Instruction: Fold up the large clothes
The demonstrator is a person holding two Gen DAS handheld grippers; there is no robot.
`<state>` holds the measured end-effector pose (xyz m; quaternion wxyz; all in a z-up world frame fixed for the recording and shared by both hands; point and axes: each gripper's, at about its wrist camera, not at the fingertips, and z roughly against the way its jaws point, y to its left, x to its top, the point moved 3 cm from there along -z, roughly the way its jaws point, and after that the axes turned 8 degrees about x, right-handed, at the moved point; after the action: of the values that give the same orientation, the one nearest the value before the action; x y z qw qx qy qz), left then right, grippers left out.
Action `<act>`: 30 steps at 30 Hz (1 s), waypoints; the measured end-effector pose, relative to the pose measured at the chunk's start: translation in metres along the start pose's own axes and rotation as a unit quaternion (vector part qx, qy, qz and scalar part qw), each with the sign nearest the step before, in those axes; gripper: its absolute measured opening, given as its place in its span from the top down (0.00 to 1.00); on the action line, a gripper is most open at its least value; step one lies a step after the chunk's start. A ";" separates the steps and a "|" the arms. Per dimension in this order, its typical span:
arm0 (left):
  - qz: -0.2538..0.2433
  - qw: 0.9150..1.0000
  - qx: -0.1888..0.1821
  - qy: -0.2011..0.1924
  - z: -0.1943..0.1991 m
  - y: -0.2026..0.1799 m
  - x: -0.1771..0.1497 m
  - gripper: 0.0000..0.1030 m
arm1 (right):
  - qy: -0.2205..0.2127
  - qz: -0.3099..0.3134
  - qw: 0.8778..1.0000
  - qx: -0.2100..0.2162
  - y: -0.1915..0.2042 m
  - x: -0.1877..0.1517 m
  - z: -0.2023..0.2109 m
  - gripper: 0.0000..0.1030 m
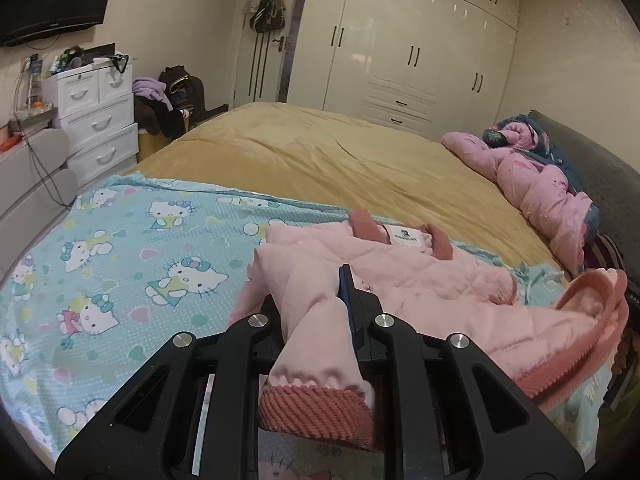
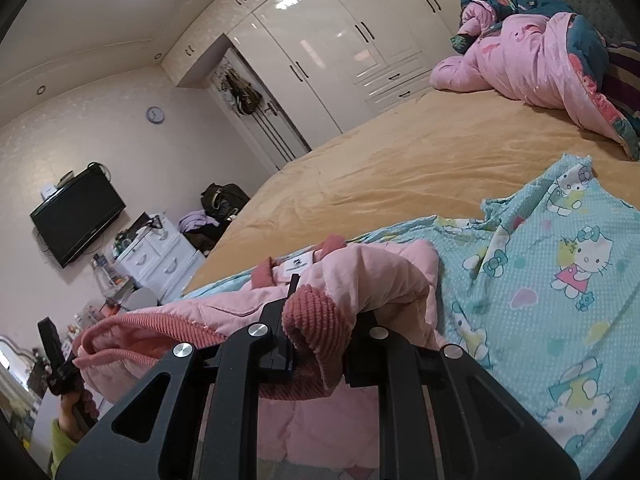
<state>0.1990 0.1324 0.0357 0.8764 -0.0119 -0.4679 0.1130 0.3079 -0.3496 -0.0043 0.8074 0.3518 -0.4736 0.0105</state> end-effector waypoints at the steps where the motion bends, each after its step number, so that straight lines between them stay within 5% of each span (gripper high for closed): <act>1: 0.000 1.000 0.001 -0.002 -0.003 0.000 0.000 0.90 | 0.000 0.001 1.000 -0.004 -0.001 0.002 -0.005 0.85; 30: 0.069 0.997 0.009 0.018 -0.108 0.015 0.012 0.85 | 0.041 -0.027 0.994 -0.097 -0.054 0.021 -0.130 0.85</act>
<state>0.2914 0.1585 -0.0174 0.8748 -0.0382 -0.4491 0.1776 0.4366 -0.3218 -0.0575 0.8566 0.2835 -0.4290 -0.0430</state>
